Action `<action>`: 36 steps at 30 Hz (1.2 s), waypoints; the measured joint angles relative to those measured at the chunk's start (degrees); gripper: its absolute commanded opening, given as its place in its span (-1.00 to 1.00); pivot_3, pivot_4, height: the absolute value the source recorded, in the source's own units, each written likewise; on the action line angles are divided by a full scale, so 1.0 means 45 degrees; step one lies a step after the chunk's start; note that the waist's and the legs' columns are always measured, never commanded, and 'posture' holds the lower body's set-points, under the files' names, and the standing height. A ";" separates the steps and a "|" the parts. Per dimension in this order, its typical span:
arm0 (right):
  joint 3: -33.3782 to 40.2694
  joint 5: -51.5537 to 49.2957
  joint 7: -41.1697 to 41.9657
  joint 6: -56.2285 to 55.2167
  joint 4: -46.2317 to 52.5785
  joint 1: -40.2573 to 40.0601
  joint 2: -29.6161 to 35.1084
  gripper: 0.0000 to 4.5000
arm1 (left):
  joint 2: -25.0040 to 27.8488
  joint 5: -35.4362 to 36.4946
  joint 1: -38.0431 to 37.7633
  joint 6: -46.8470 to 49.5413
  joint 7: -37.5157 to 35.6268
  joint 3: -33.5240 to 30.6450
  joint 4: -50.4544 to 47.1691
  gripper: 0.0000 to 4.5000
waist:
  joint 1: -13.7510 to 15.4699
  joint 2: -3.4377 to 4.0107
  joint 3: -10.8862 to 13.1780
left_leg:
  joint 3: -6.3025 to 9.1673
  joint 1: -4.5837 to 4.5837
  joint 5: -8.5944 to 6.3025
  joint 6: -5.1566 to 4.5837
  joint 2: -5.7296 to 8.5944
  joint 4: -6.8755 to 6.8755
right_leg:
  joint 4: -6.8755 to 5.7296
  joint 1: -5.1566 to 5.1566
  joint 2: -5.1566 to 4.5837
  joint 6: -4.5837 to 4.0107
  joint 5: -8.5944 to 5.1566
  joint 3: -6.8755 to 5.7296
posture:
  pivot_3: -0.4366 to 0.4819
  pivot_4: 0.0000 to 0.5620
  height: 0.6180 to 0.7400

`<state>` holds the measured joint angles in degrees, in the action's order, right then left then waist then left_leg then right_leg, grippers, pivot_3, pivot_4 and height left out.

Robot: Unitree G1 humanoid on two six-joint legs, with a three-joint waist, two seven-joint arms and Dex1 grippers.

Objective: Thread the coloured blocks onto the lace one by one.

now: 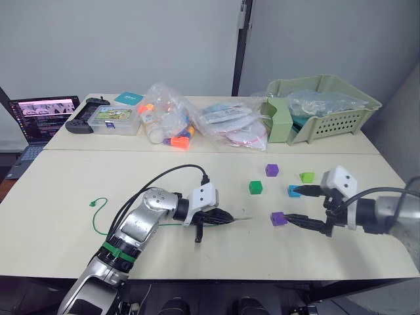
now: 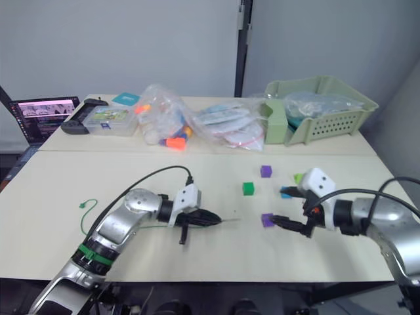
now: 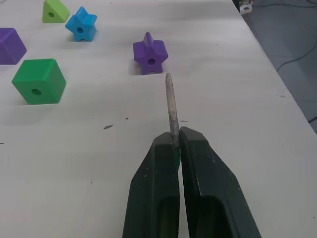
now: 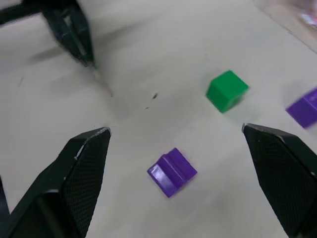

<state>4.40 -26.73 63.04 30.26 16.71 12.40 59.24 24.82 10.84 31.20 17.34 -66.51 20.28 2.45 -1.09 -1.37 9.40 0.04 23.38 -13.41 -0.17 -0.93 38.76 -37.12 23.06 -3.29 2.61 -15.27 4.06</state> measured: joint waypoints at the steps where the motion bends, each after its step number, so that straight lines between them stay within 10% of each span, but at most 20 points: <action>1: -0.0761 0.0717 0.0566 -0.0804 -0.0529 0.0462 0.0224 0.99 | 0.0028 -0.0002 -0.0043 0.0036 0.0053 -0.0021 -0.0035 -1.00 | 0.0010 0.0000 0.0000 | -0.0004 0.0000 0.0000 0.0000 0.0005 0.0003 | 0.0000 0.0002 -0.0005 0.0000 0.0000 0.0001 | -0.05 -0.47 0.96; 15: -0.5586 0.6324 0.3813 -0.7352 -0.6868 0.5474 -0.1385 0.99 | 0.0028 -0.0258 -0.0111 0.0226 0.0635 -0.0009 -0.0462 -1.00 | 0.0096 0.0000 0.0001 | -0.0004 0.0006 0.0000 0.0000 0.0010 0.0006 | -0.0009 0.0015 -0.0024 -0.0002 0.0006 -0.0002 | -0.05 -0.47 0.96; 25: -0.5616 0.6763 0.3899 -0.6836 -0.5936 0.4863 -0.1397 -0.40 | -0.0057 -0.0276 -0.0104 0.0548 0.0714 -0.0007 -0.0743 -1.00 | 0.0084 0.0001 0.0000 | -0.0001 0.0001 0.0000 0.0000 0.0009 0.0008 | -0.0017 0.0015 -0.0025 -0.0003 0.0007 -0.0002 | -0.05 -0.47 0.96; 36: -0.4578 0.6674 0.3058 -0.3379 -0.2465 0.3885 -0.0923 -0.40 | -0.0961 -0.0369 0.0623 0.0252 0.0541 0.0272 0.0112 -1.00 | 0.0097 0.0002 0.0000 | 0.0003 0.0003 0.0000 0.0000 0.0013 0.0015 | -0.0019 0.0014 -0.0023 -0.0003 0.0007 -0.0008 | -0.05 -0.47 0.96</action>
<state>-16.21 3.31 76.80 15.05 5.62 29.88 55.09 20.50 9.18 34.00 18.48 -64.08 21.50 2.96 -0.66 -1.37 9.40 0.05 23.40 -13.41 -0.17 -0.88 38.82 -37.21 23.12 -3.39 2.60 -15.24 4.03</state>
